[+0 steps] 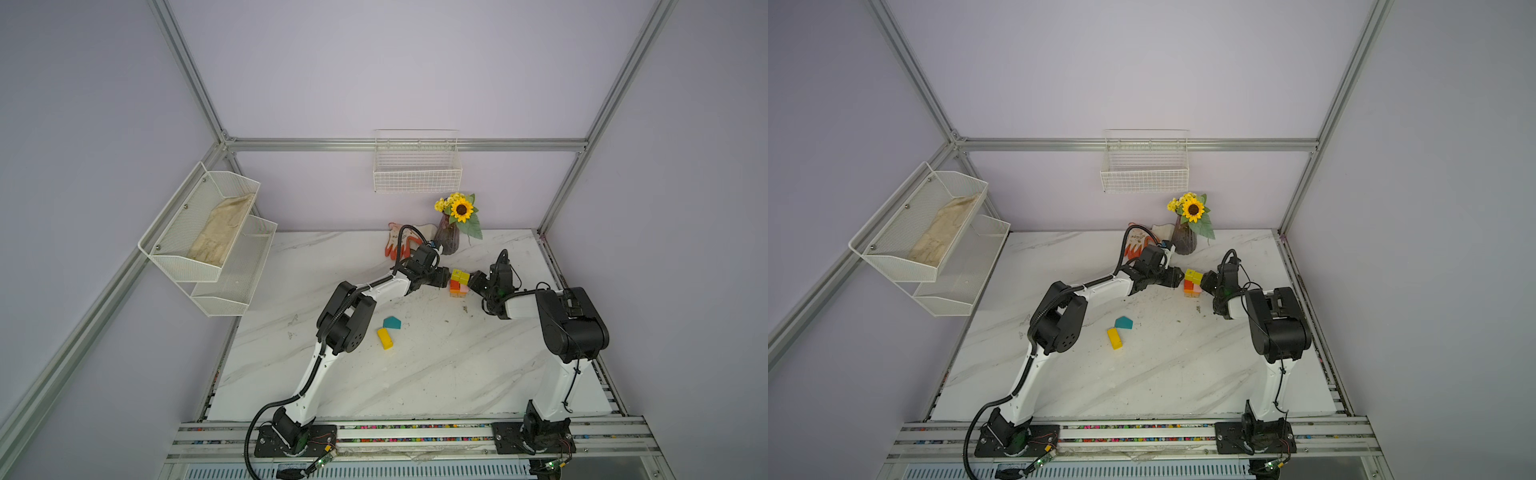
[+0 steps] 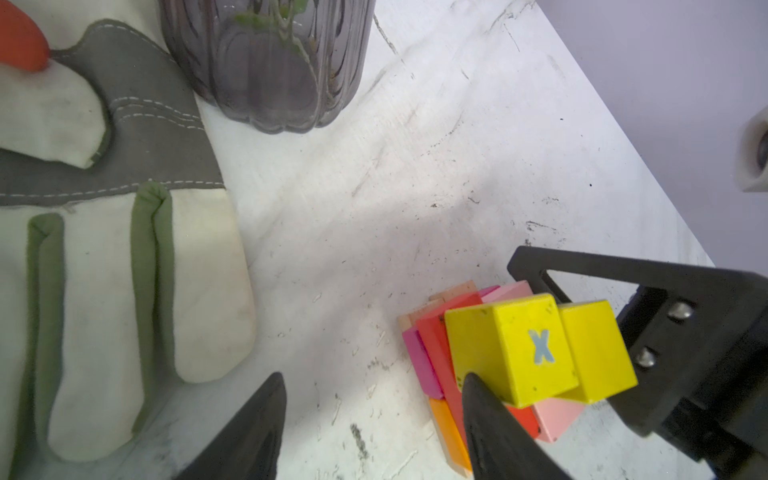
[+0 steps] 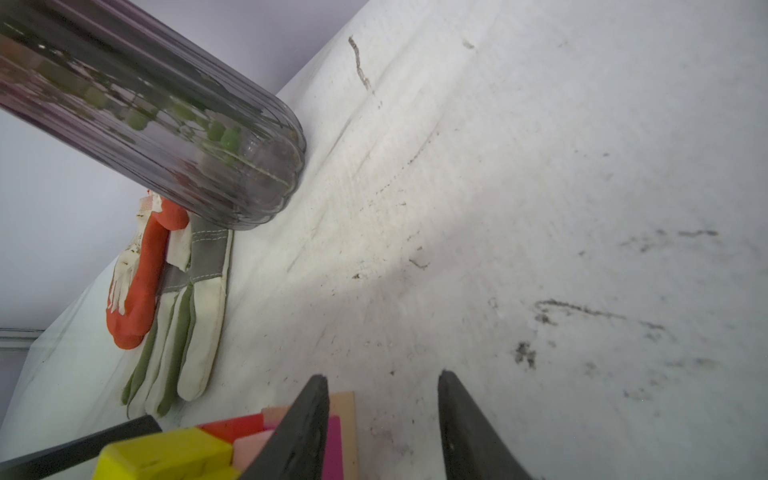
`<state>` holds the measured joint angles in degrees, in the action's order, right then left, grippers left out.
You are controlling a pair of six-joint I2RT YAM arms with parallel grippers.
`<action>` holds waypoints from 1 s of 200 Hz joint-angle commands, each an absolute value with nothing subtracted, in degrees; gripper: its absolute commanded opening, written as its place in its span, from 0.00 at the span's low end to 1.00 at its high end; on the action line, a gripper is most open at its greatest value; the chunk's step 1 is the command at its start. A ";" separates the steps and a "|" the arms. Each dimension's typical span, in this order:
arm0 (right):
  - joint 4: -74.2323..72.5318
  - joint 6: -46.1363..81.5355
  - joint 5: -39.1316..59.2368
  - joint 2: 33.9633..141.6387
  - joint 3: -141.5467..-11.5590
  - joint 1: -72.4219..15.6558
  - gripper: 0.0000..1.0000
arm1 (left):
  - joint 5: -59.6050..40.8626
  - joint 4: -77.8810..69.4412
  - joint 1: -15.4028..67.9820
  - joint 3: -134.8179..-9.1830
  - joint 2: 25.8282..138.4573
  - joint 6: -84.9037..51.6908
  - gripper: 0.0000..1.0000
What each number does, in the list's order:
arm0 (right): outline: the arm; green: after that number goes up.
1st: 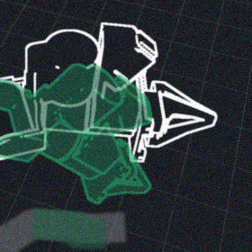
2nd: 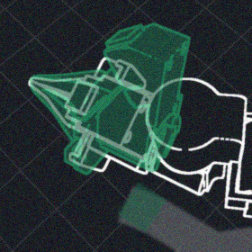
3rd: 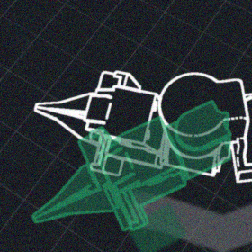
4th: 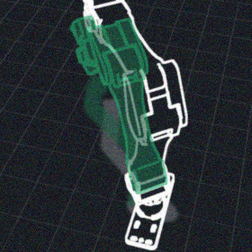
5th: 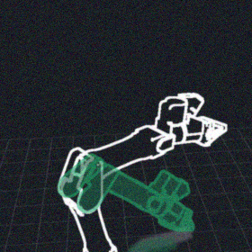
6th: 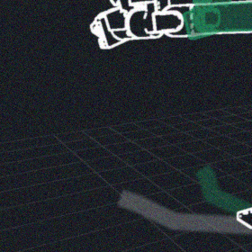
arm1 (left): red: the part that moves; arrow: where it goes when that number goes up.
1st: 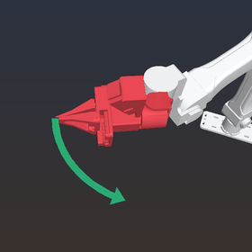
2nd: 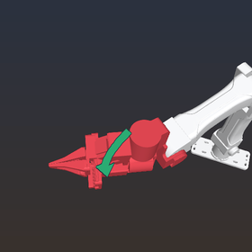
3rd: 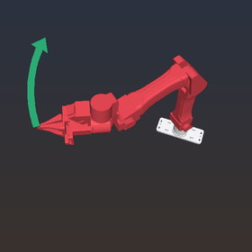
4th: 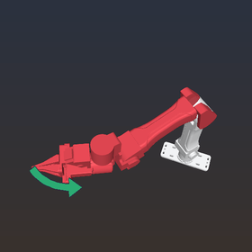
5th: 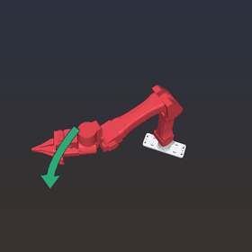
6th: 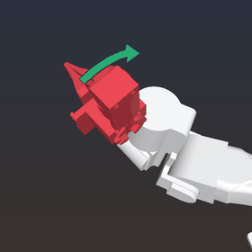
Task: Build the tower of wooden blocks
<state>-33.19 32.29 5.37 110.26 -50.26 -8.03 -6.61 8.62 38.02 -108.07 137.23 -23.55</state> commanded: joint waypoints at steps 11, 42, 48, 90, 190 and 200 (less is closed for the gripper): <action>-30.61 31.38 3.67 108.30 -51.64 -8.39 0.46 | -5.27 6.65 38.24 -105.39 132.34 -23.91 0.66; -29.44 31.68 1.71 107.59 -50.81 -7.78 0.46 | -5.30 6.62 38.24 -105.21 132.27 -23.74 0.66; -29.51 31.80 1.59 107.45 -50.43 -7.70 0.46 | -5.25 6.63 38.28 -105.21 132.25 -23.66 0.66; -32.55 32.98 3.07 106.19 -46.96 -7.66 0.45 | -6.39 6.59 38.23 -105.52 132.55 -23.91 0.66; -35.05 33.71 7.45 108.13 -47.26 -8.49 0.41 | -8.88 6.15 38.26 -106.37 133.85 -24.74 0.65; -35.19 33.75 7.64 108.41 -47.44 -8.61 0.40 | -8.96 6.16 38.23 -106.19 133.69 -24.77 0.65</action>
